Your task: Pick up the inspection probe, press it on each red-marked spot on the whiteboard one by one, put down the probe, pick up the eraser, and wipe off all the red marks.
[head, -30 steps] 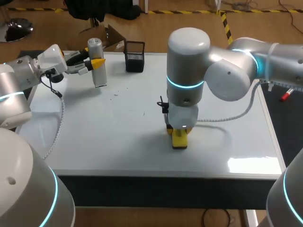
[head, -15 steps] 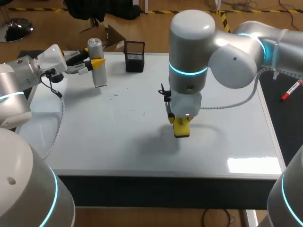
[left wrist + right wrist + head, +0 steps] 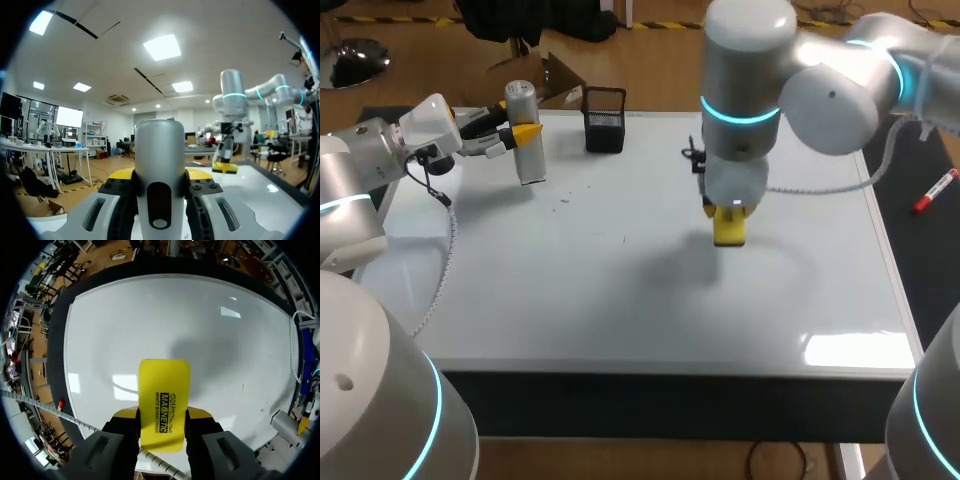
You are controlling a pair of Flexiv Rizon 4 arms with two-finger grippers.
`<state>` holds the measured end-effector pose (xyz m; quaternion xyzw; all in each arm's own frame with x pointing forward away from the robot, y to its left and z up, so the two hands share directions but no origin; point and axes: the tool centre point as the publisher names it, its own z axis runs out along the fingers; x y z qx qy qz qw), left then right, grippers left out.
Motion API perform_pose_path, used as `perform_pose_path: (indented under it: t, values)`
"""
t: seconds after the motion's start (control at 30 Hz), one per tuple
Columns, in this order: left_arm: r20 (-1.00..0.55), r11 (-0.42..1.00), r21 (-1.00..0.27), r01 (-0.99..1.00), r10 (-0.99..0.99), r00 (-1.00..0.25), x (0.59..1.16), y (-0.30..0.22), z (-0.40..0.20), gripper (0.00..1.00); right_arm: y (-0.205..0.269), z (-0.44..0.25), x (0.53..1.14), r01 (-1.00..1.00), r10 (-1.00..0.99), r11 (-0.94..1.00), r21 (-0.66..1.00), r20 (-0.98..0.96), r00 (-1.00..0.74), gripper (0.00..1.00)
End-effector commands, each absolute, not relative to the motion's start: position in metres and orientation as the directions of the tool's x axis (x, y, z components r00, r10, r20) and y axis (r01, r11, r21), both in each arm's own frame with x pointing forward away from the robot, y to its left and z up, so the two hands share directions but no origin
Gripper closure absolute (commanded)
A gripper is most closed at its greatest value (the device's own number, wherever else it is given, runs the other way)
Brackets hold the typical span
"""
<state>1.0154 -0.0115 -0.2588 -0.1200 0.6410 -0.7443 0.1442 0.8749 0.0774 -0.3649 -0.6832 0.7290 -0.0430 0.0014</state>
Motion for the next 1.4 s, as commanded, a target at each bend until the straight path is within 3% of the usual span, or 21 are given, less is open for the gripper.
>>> perform_pose_path:
  t: [0.03, 0.5, 1.4]
  values:
    - [-0.007, -0.136, -0.989, 0.062, -0.372, -0.928, 1.014, -0.012, -0.257, 1.0, 0.06, -0.361, 0.904, -0.997, -0.996, 0.066, -0.047, 0.056, -0.069, 1.0]
    - [-0.007, -0.136, -0.989, 0.062, -0.372, -0.928, 1.014, -0.012, -0.257, 1.0, 0.051, -0.37, 0.982, -0.996, -0.993, 0.086, -0.017, 0.083, -0.087, 1.0]
    - [-0.007, -0.136, -0.989, 0.062, -0.372, -0.928, 1.014, -0.012, -0.257, 1.0, 0.133, -0.406, 1.048, -0.998, -0.998, 0.061, 0.029, -0.029, -0.062, 1.0]
